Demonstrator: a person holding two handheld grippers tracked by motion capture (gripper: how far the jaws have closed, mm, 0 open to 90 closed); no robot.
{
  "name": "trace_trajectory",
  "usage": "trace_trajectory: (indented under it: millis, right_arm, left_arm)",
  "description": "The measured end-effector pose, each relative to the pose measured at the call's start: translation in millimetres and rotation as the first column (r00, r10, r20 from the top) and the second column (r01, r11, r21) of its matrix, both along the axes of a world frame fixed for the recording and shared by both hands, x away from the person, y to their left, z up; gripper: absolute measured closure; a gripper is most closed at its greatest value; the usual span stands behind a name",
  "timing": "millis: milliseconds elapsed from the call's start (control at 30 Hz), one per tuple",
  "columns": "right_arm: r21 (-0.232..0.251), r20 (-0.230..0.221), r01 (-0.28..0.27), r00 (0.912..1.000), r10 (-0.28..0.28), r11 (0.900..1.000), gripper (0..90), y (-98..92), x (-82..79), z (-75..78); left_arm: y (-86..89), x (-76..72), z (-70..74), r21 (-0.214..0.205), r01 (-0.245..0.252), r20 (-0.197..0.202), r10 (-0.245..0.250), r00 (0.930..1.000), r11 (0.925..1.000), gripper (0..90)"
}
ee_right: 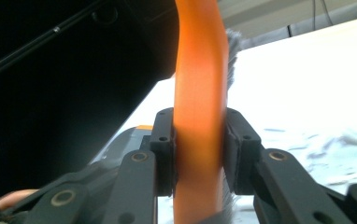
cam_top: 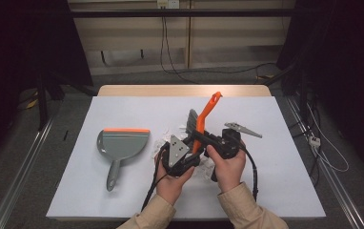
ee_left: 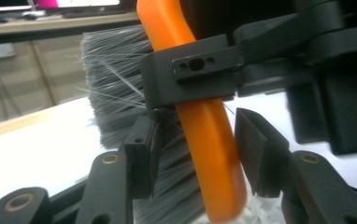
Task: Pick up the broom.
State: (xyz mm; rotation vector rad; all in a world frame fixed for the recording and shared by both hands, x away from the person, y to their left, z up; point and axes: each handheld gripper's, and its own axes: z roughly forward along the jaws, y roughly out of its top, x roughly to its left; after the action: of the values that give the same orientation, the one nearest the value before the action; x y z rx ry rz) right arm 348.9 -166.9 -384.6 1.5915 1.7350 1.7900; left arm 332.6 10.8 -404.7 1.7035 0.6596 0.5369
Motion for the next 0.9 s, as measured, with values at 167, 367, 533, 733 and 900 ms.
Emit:
trace_trajectory:
  millis: [167, 367, 533, 733, 900]
  right_arm:
    - [-0.090, 0.043, 0.055, 0.9978, -0.051, 0.9944, 69.4, -24.8, 4.5, 4.7]
    - [-0.143, 0.013, 0.074, 0.9973, -0.072, 0.9870, 69.4, -57.5, 3.4, 20.7]
    - [-0.198, -0.050, 0.036, 0.9976, -0.047, 0.9795, 69.4, -71.0, 1.2, 26.8]
    - [-0.253, -0.172, -0.020, 0.9848, -0.024, 0.9672, 69.4, -86.4, -0.5, 29.8]
    - [-0.315, -0.238, -0.029, 0.9699, -0.050, 0.9487, 69.4, -102.9, -1.6, 29.9]
  left_arm:
    - [12.5, -1.6, 3.1, -0.019, 0.023, -0.037, -0.024, 0.9990, 0.9996, 37.6]
    - [42.9, 2.3, 10.0, -0.057, 0.016, -0.056, -0.019, 0.9982, 0.9983, 28.9]
    - [65.2, 4.7, 13.4, -0.067, 0.013, -0.062, -0.017, 0.9979, 0.9977, 23.1]
    - [92.8, 6.0, 15.9, -0.058, 0.014, -0.070, -0.018, 0.9974, 0.9982, 18.6]
    - [121.1, 7.7, 13.7, -0.051, -0.013, -0.068, 0.010, 0.9977, 0.9986, 16.7]
